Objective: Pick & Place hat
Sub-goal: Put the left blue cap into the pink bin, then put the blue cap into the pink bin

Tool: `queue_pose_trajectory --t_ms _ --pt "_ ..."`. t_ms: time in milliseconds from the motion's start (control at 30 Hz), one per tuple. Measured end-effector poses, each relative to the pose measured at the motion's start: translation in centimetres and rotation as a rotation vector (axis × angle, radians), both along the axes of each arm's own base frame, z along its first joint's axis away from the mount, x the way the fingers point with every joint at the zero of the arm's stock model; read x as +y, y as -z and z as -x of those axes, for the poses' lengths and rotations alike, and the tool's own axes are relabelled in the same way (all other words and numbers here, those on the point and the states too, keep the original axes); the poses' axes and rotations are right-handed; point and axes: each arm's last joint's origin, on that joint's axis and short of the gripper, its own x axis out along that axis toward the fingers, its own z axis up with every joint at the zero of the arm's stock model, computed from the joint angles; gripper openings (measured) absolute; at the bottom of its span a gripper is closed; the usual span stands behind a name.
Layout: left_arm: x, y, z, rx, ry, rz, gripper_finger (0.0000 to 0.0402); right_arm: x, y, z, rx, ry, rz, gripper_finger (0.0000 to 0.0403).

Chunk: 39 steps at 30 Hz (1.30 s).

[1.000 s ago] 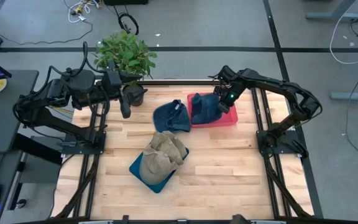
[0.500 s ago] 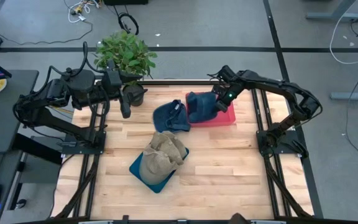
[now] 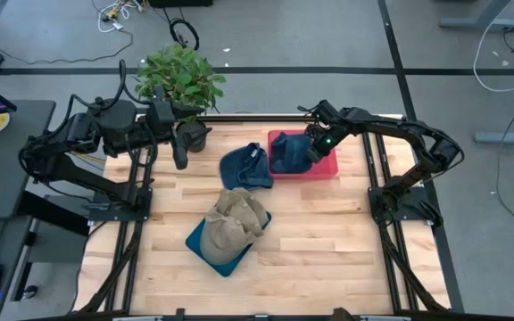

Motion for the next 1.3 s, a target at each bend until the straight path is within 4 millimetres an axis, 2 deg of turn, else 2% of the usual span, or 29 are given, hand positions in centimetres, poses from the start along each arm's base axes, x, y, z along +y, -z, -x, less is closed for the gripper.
queue_pose_trajectory --t_ms 133,233,600,767,900,1100,1300 --pt "0.0 0.0 0.0 0.0 0.0 0.0 0.0234 -0.1 0.0 -0.1 0.035 0.052 0.018 0.0032" --pt "0.0 0.0 0.0 0.0 0.0 0.0 0.0234 0.0 0.2 0.0 0.079 0.076 0.032 0.0072" --pt "0.0 0.0 0.0 0.0 0.0 0.0 0.0234 0.2 0.3 0.3 0.122 0.116 -0.021 0.0314" --pt "0.0 0.0 0.0 0.0 0.0 0.0 0.0234 0.4 -0.2 0.5 0.138 0.161 -0.015 0.0385" --pt "0.0 0.0 0.0 0.0 0.0 0.0 0.0234 0.7 -1.5 1.2 0.165 0.217 0.065 0.0397" --pt "0.0 0.0 0.0 0.0 0.0 -0.001 0.0234 1.2 -3.7 2.0 0.131 0.315 0.133 0.0381" --pt "0.0 0.0 0.0 0.0 0.0 -0.001 0.0234 1.2 -3.8 2.0 0.131 0.375 0.094 0.0373"
